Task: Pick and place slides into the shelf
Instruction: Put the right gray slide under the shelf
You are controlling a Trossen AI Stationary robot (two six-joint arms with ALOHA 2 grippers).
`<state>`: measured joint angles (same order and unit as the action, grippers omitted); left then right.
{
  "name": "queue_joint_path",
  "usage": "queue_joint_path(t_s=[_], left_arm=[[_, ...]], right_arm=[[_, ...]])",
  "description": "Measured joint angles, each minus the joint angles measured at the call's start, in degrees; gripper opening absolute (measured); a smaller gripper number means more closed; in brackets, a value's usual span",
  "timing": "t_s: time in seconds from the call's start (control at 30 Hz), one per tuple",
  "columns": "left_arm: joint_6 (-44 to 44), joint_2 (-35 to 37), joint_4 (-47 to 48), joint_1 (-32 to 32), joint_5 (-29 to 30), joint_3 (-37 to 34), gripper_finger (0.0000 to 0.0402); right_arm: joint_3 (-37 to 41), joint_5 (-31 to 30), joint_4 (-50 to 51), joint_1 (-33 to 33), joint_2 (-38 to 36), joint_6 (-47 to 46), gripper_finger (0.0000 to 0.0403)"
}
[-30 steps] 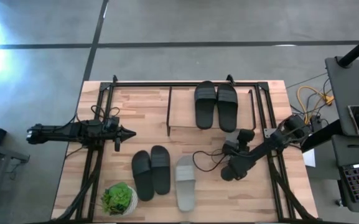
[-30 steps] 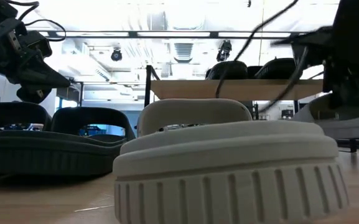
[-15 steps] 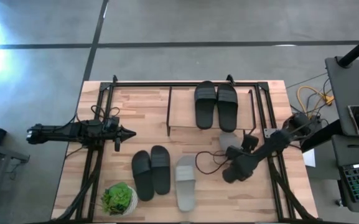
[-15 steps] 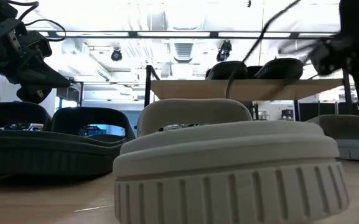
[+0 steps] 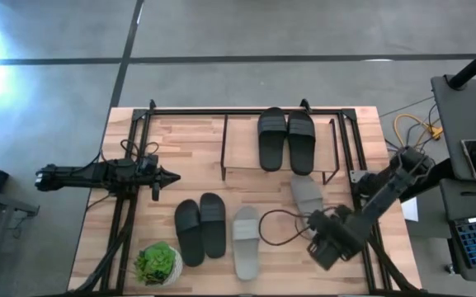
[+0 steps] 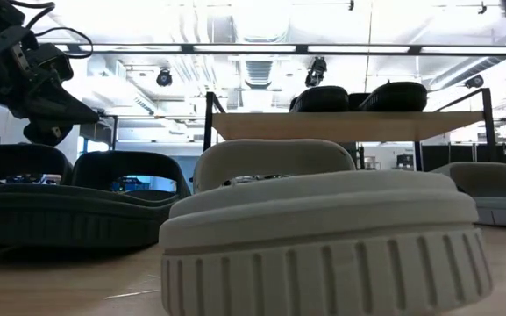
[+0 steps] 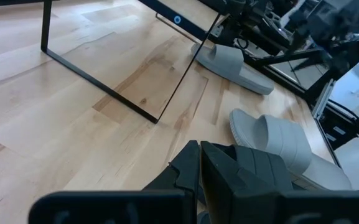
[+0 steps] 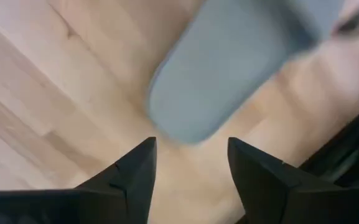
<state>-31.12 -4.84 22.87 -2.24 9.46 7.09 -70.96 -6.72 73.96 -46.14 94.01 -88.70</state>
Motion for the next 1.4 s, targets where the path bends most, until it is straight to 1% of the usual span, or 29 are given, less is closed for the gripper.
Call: queue_joint_path(t_s=[0.07,0.13,0.27,0.3,0.47,0.6,0.67,0.73,0.8,0.9,0.97,1.07,1.1,1.4], left_arm=[[0.00,-0.01,0.00,0.02,-0.01,0.00,0.0000],[-0.01,-0.01,0.00,0.02,-0.01,0.01,0.0000],[-0.01,-0.01,0.00,0.02,-0.01,0.00,0.0000],[0.00,-0.01,0.00,0.02,-0.01,0.02,0.0000],[0.00,-0.01,0.00,0.02,-0.01,0.00,0.0000],[-0.02,-0.01,0.02,0.00,-0.01,0.00,0.0000],[-0.02,-0.01,0.00,0.02,0.01,0.00,0.0000],[0.00,-0.01,0.00,0.02,-0.01,0.00,0.0000],[0.00,-0.01,0.00,0.00,-0.01,0.02,0.0000],[0.00,-0.01,0.00,0.02,-0.01,0.01,0.0000],[0.00,-0.01,0.00,0.02,-0.01,0.00,0.0000],[0.00,-0.01,0.00,0.02,-0.01,0.01,0.0000],[0.00,-0.01,0.00,0.02,-0.01,0.00,0.0000],[0.00,-0.01,0.01,0.00,-0.01,0.02,0.0000]], right_arm=[[-0.83,1.97,-0.04,-1.63,1.90,-8.05,0.0161],[-1.81,4.39,-1.34,-2.34,3.38,-13.11,0.0126],[-3.24,7.37,-3.92,-2.95,6.37,-16.99,0.0032],[-3.36,7.79,-4.12,-2.98,7.04,-17.84,0.0022],[-3.18,8.59,-6.20,-3.31,9.33,-23.57,0.0010],[-1.19,8.70,-6.65,-4.41,9.82,-33.43,0.0008],[0.43,10.17,-6.84,-4.68,9.82,-38.30,0.0008],[2.11,12.34,-7.55,-4.66,9.82,-40.35,0.0008],[3.99,12.88,-10.32,-4.23,9.58,-40.55,0.0008],[7.21,12.76,-18.15,-2.45,7.82,-40.53,0.0008],[9.18,12.22,-20.54,-1.30,6.94,-41.29,0.0008],[10.25,8.20,-20.65,-0.06,5.82,-41.50,0.0008],[10.39,7.77,-20.57,0.50,5.15,-40.66,0.0008],[14.55,8.34,-20.54,4.56,4.18,-31.76,0.0008]])
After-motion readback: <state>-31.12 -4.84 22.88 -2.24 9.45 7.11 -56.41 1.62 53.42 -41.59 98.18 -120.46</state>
